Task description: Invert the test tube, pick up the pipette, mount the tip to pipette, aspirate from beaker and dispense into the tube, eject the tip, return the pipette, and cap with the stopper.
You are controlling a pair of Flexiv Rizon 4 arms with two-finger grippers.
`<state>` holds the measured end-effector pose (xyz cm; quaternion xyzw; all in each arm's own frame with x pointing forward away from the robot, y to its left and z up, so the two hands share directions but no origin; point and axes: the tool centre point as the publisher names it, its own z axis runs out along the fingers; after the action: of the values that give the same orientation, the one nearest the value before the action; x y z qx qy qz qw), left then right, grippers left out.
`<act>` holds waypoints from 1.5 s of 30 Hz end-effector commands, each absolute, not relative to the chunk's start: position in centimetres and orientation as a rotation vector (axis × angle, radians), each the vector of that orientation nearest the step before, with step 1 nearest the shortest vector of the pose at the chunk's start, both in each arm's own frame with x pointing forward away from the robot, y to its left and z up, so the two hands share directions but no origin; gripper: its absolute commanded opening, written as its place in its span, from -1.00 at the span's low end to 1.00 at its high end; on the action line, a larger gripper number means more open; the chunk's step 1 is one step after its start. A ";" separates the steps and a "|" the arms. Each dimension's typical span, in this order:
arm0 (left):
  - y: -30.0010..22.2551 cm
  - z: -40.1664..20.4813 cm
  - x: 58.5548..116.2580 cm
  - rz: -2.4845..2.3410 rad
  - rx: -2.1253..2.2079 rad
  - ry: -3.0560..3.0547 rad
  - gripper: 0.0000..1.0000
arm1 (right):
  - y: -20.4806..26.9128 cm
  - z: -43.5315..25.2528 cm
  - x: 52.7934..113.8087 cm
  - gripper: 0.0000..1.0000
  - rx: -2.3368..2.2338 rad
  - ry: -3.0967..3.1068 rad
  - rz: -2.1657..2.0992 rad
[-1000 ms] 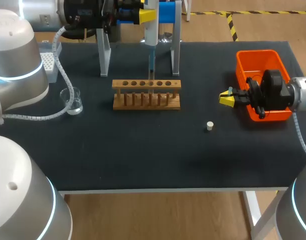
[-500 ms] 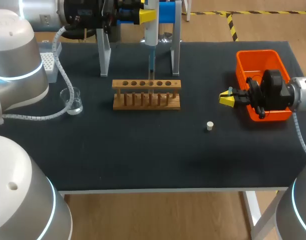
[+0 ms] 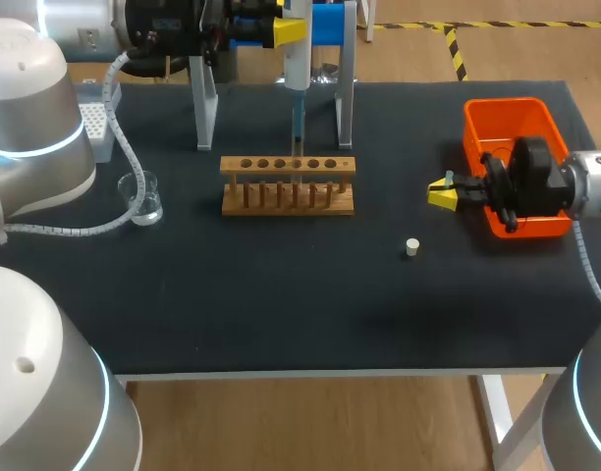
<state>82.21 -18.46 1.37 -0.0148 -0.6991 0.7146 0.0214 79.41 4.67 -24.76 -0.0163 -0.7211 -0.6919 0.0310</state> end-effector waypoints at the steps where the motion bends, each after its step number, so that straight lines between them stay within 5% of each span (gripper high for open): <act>1: -18.4 1.4 82.2 2.214 -0.045 -2.169 -1.00 | 6.9 -25.0 80.0 -1.00 -0.077 -2.230 -2.118; 45: -18.4 1.4 82.2 2.214 -0.045 -2.169 -1.00 | 21.3 -24.0 82.5 -1.00 0.042 -2.194 -2.123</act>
<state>82.21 -18.46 1.37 -0.0148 -0.6991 0.7146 0.0214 82.08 20.44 -23.93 0.0112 -0.7179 -0.6947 0.0424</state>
